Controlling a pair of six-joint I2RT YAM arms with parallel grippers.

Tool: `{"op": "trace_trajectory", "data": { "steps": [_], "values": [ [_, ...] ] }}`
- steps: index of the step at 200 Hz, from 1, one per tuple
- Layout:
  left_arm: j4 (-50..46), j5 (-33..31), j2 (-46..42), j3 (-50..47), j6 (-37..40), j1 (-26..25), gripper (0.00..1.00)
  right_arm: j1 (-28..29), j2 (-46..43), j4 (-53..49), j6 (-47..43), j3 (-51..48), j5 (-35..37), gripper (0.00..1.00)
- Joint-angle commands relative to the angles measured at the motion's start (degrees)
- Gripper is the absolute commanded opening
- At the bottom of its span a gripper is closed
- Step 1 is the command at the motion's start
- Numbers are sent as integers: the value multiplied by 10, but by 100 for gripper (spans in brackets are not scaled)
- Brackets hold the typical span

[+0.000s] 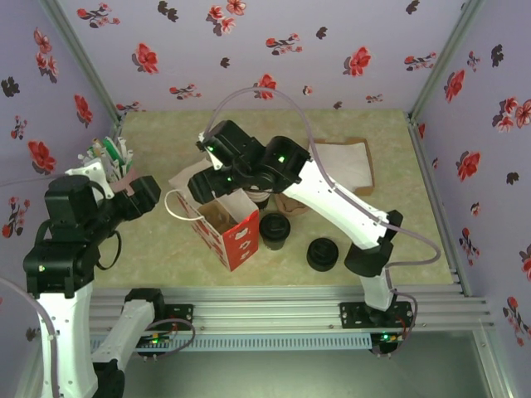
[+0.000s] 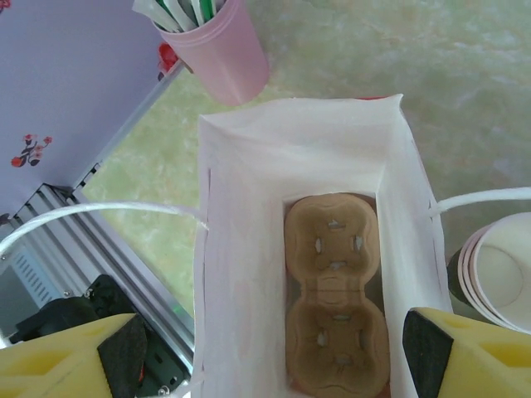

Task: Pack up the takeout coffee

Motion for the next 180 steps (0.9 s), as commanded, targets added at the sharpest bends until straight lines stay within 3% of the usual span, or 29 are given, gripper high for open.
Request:
{"op": "trace_trajectory", "data": {
  "steps": [1, 42, 90, 137, 180],
  "values": [
    [-33, -6, -13, 4, 10, -2, 85, 5, -49, 33, -11, -42, -3, 83],
    [-54, -6, -25, -30, 7, -2, 71, 5, -131, 53, -15, -146, 27, 83],
    [-99, -3, -42, -59, 3, -2, 64, -5, -253, 122, -5, -321, 36, 83],
    [-153, -1, -56, -49, -2, -2, 62, -34, -360, 201, 19, -486, -7, 82],
    [-182, 8, -66, -71, -8, -2, 51, -47, -436, 260, 29, -617, -43, 81]
  ]
}}
